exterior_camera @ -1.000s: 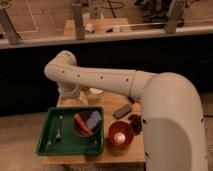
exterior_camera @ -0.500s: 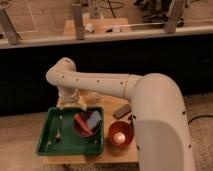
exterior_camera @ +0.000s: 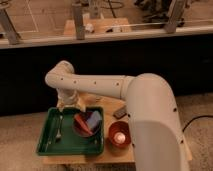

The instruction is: Place pepper in tray

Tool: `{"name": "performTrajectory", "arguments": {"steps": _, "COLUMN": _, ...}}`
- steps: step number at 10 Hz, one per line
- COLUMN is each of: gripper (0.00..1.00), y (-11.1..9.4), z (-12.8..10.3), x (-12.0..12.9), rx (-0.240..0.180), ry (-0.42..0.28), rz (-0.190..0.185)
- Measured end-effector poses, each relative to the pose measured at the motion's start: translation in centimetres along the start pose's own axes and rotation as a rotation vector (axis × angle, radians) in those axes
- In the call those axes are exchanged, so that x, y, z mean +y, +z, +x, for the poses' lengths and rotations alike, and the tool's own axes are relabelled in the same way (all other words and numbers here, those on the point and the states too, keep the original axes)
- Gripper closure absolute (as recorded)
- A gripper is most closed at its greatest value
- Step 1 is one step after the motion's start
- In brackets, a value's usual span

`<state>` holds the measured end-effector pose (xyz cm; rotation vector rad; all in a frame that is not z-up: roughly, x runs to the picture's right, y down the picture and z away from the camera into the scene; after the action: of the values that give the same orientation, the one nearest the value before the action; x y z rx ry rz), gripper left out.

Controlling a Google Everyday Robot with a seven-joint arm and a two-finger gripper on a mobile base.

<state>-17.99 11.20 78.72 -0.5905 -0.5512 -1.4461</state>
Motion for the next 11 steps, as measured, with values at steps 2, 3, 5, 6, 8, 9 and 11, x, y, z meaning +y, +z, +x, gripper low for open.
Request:
{"name": "performTrajectory", "arguments": {"steps": 2, "gripper": 0.20, "y": 0.5, "z": 0.2, "x": 0.3, "rx": -0.015, "ry": 0.003, "rz": -0.002}}
{"name": "performTrajectory", "arguments": {"steps": 3, "gripper": 0.20, "y": 0.8, "z": 0.2, "x": 0.2, "rx": -0.024, "ry": -0.001, "rz": -0.004}}
{"name": "performTrajectory", "arguments": {"steps": 5, "gripper": 0.20, "y": 1.3, "z": 0.2, "x": 0.2, "rx": -0.035, "ry": -0.004, "rz": -0.016}}
{"name": "performTrajectory", "arguments": {"steps": 6, "gripper": 0.20, "y": 1.5, "z": 0.2, "x": 0.2, "rx": -0.039, "ry": -0.003, "rz": -0.022}}
{"name": "performTrajectory", "arguments": {"steps": 8, "gripper": 0.20, "y": 2.1, "z": 0.2, "x": 0.4, "rx": -0.050, "ry": -0.002, "rz": -0.046}}
{"name": "performTrajectory", "arguments": {"steps": 9, "gripper": 0.20, "y": 2.3, "z": 0.3, "x": 0.4, "rx": -0.055, "ry": -0.002, "rz": -0.056}}
{"name": "performTrajectory", "arguments": {"steps": 11, "gripper": 0.20, "y": 2.7, "z": 0.3, "x": 0.5, "rx": -0.071, "ry": 0.002, "rz": -0.070}}
